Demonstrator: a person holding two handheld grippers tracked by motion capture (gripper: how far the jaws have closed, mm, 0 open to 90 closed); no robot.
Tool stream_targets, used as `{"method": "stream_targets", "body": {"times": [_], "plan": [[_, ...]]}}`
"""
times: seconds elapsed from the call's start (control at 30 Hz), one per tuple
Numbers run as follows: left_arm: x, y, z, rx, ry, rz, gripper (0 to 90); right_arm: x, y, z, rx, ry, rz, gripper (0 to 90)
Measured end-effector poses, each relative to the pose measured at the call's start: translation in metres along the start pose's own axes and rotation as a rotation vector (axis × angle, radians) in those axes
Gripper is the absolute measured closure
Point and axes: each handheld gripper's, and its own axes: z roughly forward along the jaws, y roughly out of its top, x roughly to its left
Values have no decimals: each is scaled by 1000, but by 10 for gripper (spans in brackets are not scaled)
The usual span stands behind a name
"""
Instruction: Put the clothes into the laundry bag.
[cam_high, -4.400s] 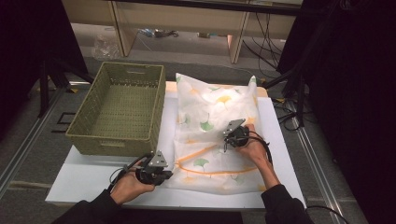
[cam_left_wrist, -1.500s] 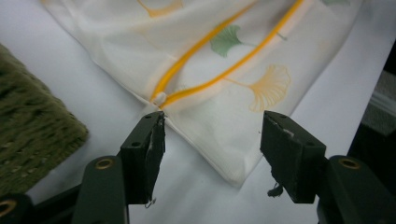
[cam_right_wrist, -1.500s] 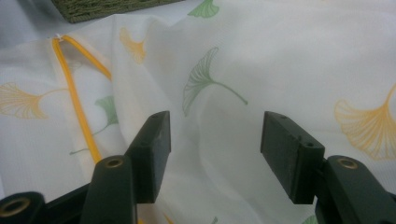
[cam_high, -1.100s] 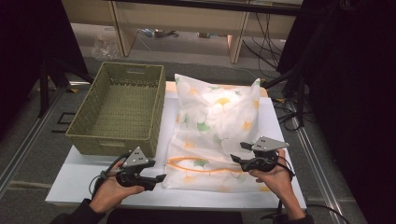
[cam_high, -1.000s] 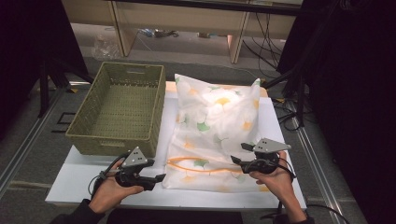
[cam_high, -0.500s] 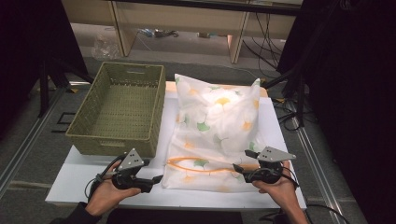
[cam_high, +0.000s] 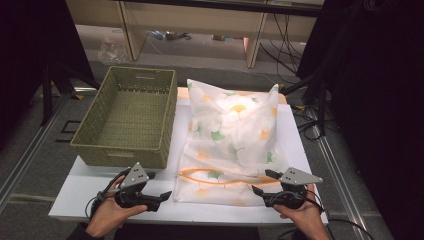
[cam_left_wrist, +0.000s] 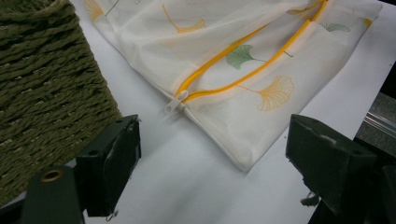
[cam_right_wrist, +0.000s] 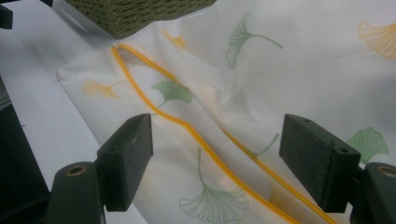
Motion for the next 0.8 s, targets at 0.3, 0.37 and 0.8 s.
{"method": "stream_targets", "body": {"times": [0.3, 0.37, 0.8], "plan": [[-5, -2, -3, 11, 17, 18, 165, 4, -9, -6, 16, -28, 0, 241], [-7, -2, -3, -1, 19, 14, 165, 4, -11, -9, 9, -30, -13, 241], [-6, -2, -6, -12, 51, 9, 165, 2, -16, -12, 28, -13, -18, 246]]}}
